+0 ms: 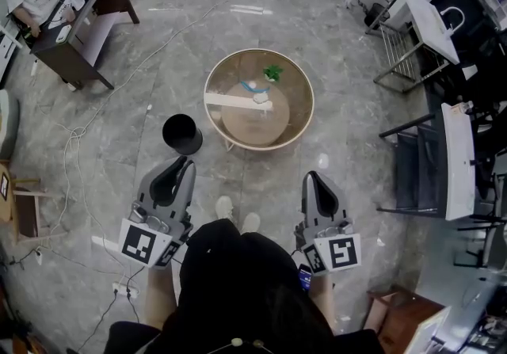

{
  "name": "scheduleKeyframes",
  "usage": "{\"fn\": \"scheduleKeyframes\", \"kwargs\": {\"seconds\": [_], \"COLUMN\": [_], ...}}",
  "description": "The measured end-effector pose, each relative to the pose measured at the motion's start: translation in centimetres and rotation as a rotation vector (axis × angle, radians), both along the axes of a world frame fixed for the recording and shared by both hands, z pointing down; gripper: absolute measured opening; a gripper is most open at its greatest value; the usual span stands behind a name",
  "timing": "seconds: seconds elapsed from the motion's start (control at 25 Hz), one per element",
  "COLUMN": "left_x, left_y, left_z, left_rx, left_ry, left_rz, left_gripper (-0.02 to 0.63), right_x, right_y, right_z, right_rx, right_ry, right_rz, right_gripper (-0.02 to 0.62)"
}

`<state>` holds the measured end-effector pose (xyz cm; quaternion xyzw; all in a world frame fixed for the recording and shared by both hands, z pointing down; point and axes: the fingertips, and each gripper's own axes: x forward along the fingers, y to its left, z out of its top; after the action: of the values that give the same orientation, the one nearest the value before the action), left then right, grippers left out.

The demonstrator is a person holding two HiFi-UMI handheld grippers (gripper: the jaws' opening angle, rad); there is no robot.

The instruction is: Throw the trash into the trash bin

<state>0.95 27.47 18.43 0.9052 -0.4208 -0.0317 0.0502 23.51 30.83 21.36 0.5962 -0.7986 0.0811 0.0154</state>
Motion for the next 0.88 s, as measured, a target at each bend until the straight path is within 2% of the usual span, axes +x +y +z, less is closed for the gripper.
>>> {"fn": "scheduleKeyframes", "kwargs": {"seconds": [0.08,0.2,0.64,0.88], "left_x": [-0.4,-1.5,-2.8,-2.0], "left_y": [-0.5,-1.5,-3.8,-6.4], "left_z": [0.0,-0.1,1.3,1.5], "left_rx": [-0.001,0.019,-0.009,-0.007], "left_ry": [0.001,0.002,0.03,0.049], "left_rz": [0.019,0.033,0.068,0.108], "left_gripper": [0.154,0.16,0.16,0.16], "right_x": [-1.0,-1.9,-4.3,-3.7], "right_y": [-0.4,-1.2,-4.0,-8.1], "right_z": [0.3,0.9,3.4,7.1], "right_rx": [-0.011,-0.033,-0.11,-0.205], "right_ry": [0.016,0.051,0.124,0.232], "right_rz": [-0.022,-0.043,-0.092,-0.2], "right_gripper": [0.014,0.071,0.132,0.175]}}
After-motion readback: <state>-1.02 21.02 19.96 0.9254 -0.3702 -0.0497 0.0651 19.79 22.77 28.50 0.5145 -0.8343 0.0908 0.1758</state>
